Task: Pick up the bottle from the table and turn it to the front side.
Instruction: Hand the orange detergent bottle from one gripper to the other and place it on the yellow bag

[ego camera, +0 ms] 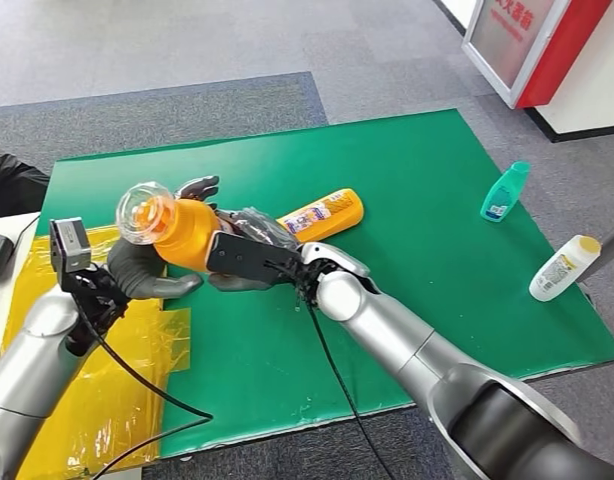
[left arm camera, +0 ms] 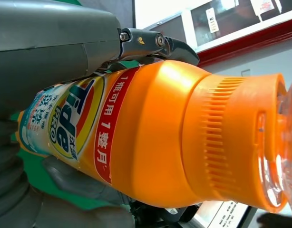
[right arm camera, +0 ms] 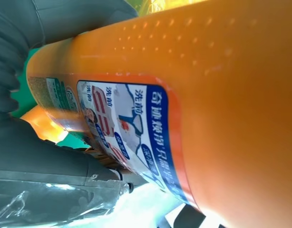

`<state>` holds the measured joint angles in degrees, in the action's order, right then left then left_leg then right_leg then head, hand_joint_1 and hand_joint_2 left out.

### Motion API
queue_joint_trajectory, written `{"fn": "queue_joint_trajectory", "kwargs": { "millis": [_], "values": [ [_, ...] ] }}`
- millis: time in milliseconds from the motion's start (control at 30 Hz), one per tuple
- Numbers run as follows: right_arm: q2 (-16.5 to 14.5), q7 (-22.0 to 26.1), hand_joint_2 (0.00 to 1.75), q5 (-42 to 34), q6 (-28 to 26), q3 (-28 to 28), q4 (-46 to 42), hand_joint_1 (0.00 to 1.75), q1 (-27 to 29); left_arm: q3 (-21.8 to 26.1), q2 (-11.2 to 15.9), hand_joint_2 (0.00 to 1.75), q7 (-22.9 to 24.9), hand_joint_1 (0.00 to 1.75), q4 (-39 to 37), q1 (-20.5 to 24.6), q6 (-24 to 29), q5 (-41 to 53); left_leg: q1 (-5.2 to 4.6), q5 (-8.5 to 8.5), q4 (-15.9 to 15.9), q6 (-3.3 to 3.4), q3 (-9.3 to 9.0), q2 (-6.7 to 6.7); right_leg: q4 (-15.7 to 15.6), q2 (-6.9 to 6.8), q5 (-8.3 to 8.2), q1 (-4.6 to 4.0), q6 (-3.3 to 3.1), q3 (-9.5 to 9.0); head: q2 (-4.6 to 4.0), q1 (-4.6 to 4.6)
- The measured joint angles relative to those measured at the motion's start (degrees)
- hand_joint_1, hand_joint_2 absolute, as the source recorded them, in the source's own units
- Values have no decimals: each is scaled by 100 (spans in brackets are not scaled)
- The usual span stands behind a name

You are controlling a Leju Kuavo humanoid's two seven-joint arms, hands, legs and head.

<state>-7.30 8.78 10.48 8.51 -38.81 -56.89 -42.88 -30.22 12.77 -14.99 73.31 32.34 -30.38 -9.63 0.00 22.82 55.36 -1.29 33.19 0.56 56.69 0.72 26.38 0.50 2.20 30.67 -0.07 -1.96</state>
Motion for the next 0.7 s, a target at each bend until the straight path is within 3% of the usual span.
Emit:
{"fn": "queue_joint_trajectory", "kwargs": {
  "millis": [533,633,667,700],
  "values": [
    [217,-46,175,-239,166,-62,-644,175,162,-5,26,175,-97,175,54,38,34,-2,-1,0,0,0,5,4,0,-2,0,0,0,-1,0,0],
    [248,-49,175,-275,170,-83,-703,45,183,-23,37,175,-105,175,62,38,34,2,-1,0,0,0,5,4,0,-2,0,0,0,-1,0,-1],
    [257,-50,131,-296,172,-89,-719,2,187,-34,44,175,-107,175,64,37,37,6,-1,0,0,0,5,4,0,-2,0,0,0,-1,0,-1],
    [263,-51,87,-314,173,-96,-734,0,191,-45,53,175,-109,175,66,35,38,11,-1,0,0,0,5,4,0,-2,0,-1,0,-1,0,1]
  ]
}}
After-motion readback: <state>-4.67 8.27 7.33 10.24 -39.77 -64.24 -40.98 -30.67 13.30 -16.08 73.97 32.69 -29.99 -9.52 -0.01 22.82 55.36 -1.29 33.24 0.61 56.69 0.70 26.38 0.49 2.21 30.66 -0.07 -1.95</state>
